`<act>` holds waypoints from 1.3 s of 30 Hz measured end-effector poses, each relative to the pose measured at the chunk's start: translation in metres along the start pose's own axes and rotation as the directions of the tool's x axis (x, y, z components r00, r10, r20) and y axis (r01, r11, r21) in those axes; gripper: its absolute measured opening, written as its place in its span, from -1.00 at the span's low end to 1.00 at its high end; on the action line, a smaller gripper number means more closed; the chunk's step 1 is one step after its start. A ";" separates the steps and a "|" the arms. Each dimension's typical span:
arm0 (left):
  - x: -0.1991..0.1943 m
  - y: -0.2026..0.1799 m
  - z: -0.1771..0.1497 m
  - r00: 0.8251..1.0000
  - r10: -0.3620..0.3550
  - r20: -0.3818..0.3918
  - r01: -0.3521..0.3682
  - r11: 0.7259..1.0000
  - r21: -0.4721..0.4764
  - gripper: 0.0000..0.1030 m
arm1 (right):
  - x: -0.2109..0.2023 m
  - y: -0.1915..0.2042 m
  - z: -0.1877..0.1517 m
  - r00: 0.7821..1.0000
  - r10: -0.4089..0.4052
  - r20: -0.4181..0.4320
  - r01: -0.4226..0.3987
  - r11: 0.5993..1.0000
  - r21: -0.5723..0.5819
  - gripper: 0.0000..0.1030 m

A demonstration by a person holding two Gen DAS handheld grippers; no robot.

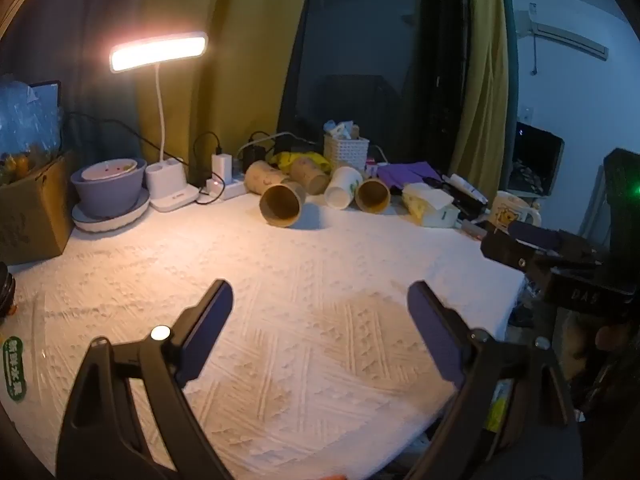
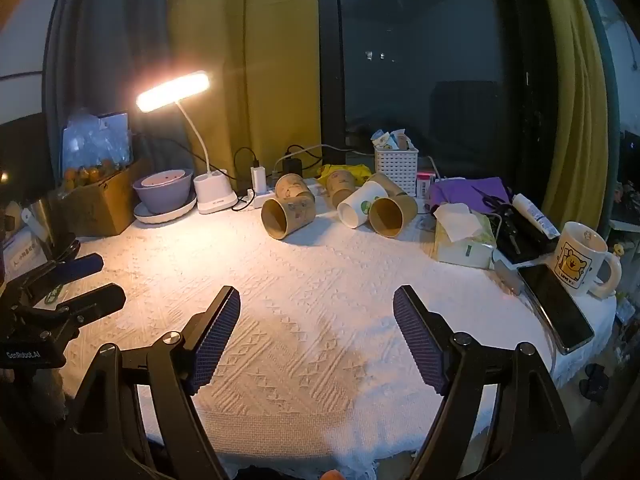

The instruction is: Flip cup upright

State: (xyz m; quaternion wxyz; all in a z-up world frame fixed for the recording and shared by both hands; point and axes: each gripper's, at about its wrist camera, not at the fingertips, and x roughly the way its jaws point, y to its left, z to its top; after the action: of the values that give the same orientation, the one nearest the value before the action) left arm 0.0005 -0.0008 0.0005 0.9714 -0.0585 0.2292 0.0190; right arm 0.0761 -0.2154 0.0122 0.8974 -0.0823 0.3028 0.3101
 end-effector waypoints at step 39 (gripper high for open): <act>-0.003 -0.004 -0.002 1.000 -0.024 0.007 0.024 0.999 -0.027 0.75 | -0.004 0.001 0.000 1.000 -0.001 0.008 0.001 1.000 -0.014 0.59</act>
State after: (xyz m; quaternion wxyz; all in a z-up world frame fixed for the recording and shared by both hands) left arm -0.0029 -0.0053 0.0001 0.9715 -0.0742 0.2250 0.0106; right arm 0.0730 -0.2165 0.0152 0.8982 -0.0874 0.2972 0.3119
